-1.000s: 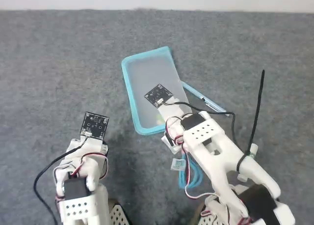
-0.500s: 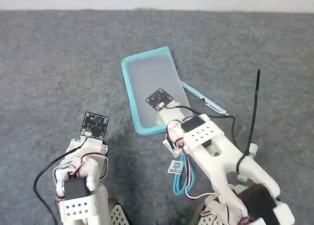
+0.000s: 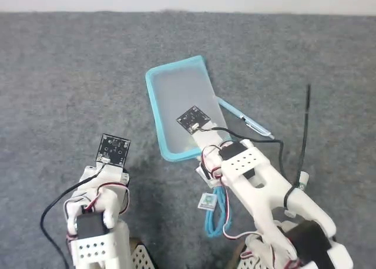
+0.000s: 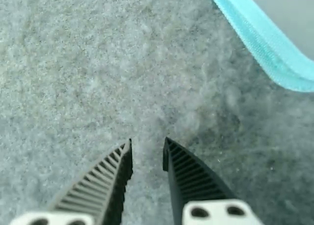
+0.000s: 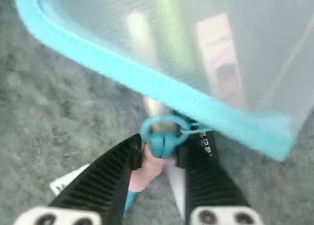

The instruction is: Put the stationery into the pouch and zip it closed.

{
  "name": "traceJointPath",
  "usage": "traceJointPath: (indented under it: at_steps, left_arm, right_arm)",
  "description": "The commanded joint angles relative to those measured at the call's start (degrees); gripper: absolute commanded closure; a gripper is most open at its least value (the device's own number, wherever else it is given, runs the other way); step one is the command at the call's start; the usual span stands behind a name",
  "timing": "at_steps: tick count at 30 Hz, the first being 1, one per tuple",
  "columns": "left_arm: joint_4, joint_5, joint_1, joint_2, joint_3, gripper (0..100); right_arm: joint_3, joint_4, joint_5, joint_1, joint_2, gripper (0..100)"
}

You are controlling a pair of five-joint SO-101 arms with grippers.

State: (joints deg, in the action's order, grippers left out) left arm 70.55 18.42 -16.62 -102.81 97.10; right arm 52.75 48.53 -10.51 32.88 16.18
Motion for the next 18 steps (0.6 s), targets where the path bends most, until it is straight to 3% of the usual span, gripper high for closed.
traceJointPath:
  at_steps: [1,9,13,18]
  left_arm:
    - [-1.1,1.0,-0.3,-1.1,-0.6,90]
    - [-1.6,0.9,-0.3,-1.2,-0.6,90]
    - [-6.8,1.0,-0.6,-1.2,-0.6,90]
    - [-14.7,1.1,-0.7,-1.2,-0.6,91]
  right_arm:
    - [-0.1,-0.6,0.3,0.8,0.1,96.0]
    - [-2.3,1.6,0.3,-4.0,1.9,99.1]
    - [-7.6,8.1,0.2,-9.9,6.5,99.3]
    - [-16.3,18.9,-4.9,-11.4,15.6,99.3]
